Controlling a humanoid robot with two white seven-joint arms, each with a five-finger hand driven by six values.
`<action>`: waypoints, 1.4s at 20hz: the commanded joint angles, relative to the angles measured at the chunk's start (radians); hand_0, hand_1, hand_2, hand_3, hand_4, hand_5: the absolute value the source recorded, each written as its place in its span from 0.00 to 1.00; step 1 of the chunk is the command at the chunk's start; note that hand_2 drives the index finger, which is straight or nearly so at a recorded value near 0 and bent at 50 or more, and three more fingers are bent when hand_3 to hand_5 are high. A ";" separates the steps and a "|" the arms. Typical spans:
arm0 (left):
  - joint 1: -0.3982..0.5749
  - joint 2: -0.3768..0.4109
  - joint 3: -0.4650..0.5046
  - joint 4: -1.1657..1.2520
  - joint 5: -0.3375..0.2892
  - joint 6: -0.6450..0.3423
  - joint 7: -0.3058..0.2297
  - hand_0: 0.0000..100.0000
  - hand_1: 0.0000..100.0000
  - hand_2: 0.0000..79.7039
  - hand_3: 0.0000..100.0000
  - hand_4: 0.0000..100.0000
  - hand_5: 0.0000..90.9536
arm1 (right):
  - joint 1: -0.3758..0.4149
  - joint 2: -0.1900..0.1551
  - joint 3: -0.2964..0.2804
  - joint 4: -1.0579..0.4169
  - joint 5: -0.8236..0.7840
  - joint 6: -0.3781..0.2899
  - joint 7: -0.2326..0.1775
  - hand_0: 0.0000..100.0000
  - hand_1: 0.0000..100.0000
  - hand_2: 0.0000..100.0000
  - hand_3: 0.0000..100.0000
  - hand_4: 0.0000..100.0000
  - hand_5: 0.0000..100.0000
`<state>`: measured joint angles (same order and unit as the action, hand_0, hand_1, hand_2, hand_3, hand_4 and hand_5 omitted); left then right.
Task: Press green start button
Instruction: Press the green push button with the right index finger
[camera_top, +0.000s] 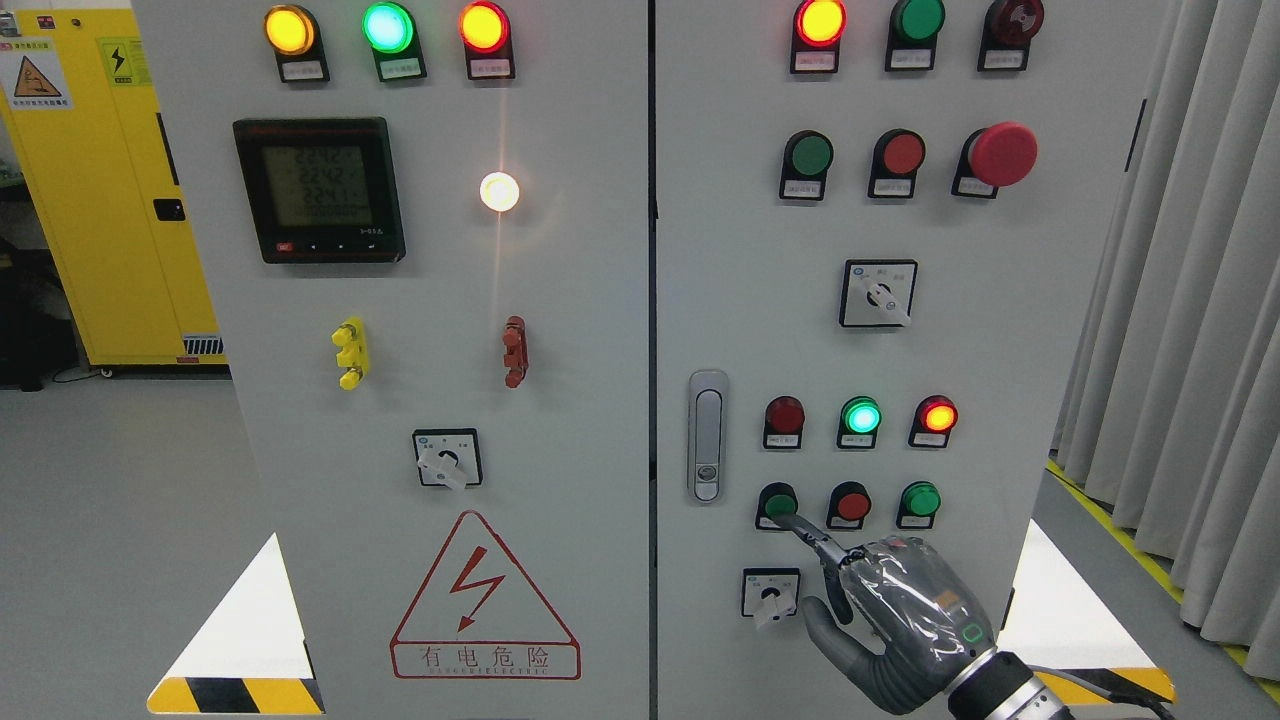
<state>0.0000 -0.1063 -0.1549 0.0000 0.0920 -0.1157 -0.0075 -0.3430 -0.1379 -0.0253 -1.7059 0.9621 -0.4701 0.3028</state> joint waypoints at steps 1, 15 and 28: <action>-0.029 0.000 0.000 -0.028 0.000 0.001 -0.005 0.12 0.56 0.00 0.00 0.00 0.00 | -0.004 0.001 -0.018 0.015 0.000 0.001 0.001 0.89 0.69 0.00 0.86 0.92 0.99; -0.029 0.000 0.000 -0.028 0.000 0.001 -0.005 0.12 0.56 0.00 0.00 0.00 0.00 | -0.010 0.001 -0.007 0.017 0.000 0.008 0.001 0.93 0.71 0.00 0.86 0.92 0.99; -0.029 -0.001 0.000 -0.028 0.000 0.001 -0.005 0.12 0.56 0.00 0.00 0.00 0.00 | -0.016 0.000 -0.015 0.015 0.000 0.021 0.001 0.98 0.72 0.00 0.86 0.92 1.00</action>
<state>0.0000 -0.1063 -0.1549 0.0000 0.0920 -0.1157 -0.0121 -0.3576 -0.1370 -0.0229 -1.6914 0.9617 -0.4522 0.3043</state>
